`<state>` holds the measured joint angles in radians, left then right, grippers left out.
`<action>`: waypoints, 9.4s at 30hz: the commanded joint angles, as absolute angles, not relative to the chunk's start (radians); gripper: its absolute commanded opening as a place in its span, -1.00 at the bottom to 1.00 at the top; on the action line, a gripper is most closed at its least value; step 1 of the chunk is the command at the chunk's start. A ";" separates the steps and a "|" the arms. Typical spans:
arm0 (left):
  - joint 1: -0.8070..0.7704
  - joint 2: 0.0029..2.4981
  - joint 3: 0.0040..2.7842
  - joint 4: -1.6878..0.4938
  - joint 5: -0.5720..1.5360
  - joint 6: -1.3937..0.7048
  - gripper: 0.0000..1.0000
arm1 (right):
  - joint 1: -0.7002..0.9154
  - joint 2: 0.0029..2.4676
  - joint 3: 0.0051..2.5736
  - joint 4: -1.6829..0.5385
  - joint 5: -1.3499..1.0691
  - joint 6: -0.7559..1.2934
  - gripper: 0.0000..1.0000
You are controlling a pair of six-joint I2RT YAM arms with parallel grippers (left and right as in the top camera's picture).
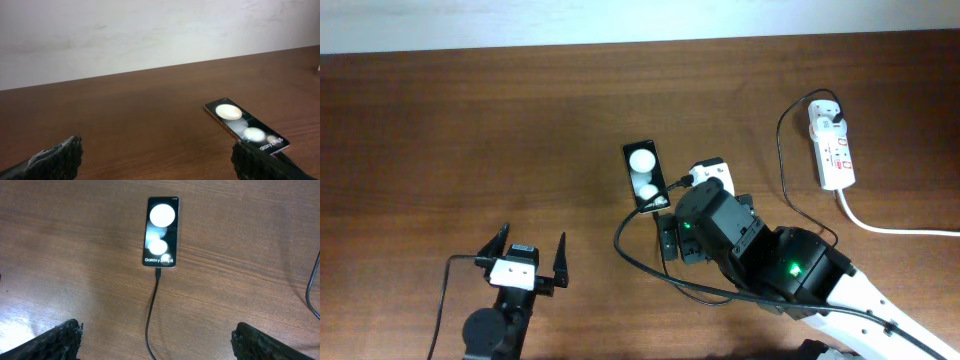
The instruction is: Plug charger to phone and switch on socket
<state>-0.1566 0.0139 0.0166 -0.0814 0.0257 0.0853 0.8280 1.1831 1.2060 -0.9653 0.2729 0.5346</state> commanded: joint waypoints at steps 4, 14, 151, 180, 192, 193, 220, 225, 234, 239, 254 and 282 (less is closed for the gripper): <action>-0.157 0.004 0.008 -0.081 0.015 0.072 0.98 | 0.823 1.187 1.223 -0.965 0.289 0.532 0.97; -0.152 0.005 0.008 -0.081 0.015 0.072 0.98 | 0.823 1.187 1.223 -0.965 0.289 0.532 0.97; -0.152 0.005 0.008 -0.081 0.015 0.072 0.98 | 0.057 0.003 0.006 -0.075 0.089 0.130 0.97; -0.152 0.005 0.008 -0.082 0.015 0.072 0.98 | 0.057 0.003 0.006 -0.072 0.086 0.105 0.97; -0.152 0.005 0.008 -0.081 0.015 0.072 0.98 | 0.057 0.004 0.006 -0.072 0.086 0.105 0.97; -0.152 0.005 0.008 -0.082 0.015 0.072 0.98 | 0.057 0.004 0.006 -0.072 0.086 0.105 0.97; -0.152 0.005 0.008 -0.081 0.015 0.072 0.98 | 0.057 0.004 0.006 -0.072 0.086 0.105 0.97; -0.152 0.005 0.008 -0.081 0.015 0.072 0.98 | 0.057 0.004 0.006 -0.072 0.086 0.105 0.97; -0.152 0.005 0.008 -0.082 0.015 0.072 0.98 | 0.057 0.004 0.006 -0.072 0.086 0.105 0.97; -0.152 0.005 0.008 -0.081 0.015 0.072 0.98 | 0.057 0.004 0.006 -0.072 0.086 0.105 0.97; -0.152 0.005 0.008 -0.081 0.015 0.072 0.98 | 0.057 0.004 0.006 -0.072 0.086 0.105 0.97; -0.152 0.005 0.008 -0.081 0.015 0.072 0.99 | 0.057 0.004 0.006 -0.072 0.086 0.105 0.97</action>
